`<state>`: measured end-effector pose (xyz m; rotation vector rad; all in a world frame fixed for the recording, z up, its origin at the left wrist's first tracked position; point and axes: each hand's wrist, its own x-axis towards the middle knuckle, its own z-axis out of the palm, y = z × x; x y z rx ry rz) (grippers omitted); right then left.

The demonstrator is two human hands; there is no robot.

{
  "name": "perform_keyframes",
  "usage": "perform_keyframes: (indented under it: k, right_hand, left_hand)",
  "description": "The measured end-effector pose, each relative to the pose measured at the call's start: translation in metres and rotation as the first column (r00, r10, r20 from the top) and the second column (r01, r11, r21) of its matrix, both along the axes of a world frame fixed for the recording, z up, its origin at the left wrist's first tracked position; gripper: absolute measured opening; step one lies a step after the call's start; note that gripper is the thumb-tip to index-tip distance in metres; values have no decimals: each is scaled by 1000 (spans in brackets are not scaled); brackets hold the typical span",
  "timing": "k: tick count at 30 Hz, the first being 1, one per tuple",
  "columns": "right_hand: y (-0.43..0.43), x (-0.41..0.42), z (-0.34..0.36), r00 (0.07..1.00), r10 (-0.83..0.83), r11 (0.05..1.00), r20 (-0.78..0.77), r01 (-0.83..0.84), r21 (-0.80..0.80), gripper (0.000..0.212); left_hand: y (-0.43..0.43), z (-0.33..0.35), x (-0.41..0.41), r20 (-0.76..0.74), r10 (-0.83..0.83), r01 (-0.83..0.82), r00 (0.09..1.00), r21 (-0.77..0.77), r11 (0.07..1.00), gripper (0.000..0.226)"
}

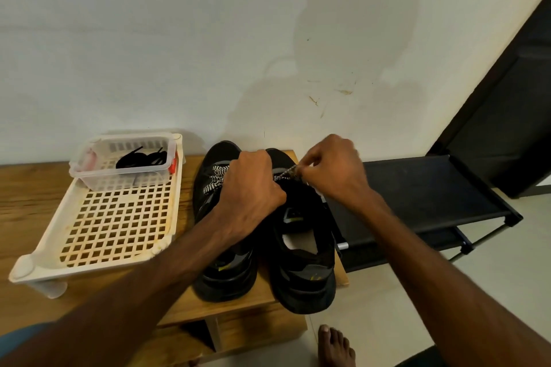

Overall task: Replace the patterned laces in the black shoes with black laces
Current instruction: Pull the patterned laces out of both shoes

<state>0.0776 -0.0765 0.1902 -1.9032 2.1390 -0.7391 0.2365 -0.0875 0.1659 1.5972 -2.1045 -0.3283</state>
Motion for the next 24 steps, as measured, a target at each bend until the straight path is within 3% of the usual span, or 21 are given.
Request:
perform_keyframes:
  k: [3,6,8,12,18,22,24]
  right_hand:
    - [-2,-24,-2,974,-123,992,192,114,59,2]
    - [-1,-27,-3,981,-15,992,193,-10,127,19]
    - [1,-18,-2,983,123,987,140,-135,82,33]
    - [-3,10,-15,953,288,957,-96,-283,63,29]
    - [-7,25,-18,932,225,974,-283,-222,43,15]
    - [-3,11,-4,954,125,990,-274,-136,-21,10]
    - [0,-5,7,983,2,993,-184,-24,-119,6]
  left_hand:
    - [-1,-3,-1,-11,10,-10,1000,11,1000,5]
    - [0,-6,-3,-16,6,-6,1000,0,1000,7]
    - [-1,-6,-2,-9,-4,4,1000,-6,1000,9]
    - [0,-5,0,-9,-47,47,999,-9,999,12]
    - [2,-4,-1,-10,-26,26,1000,-10,1000,17]
    - [6,-1,-4,-5,-10,10,1000,-5,1000,18]
    - [5,-1,-5,0,0,0,1000,-3,1000,13]
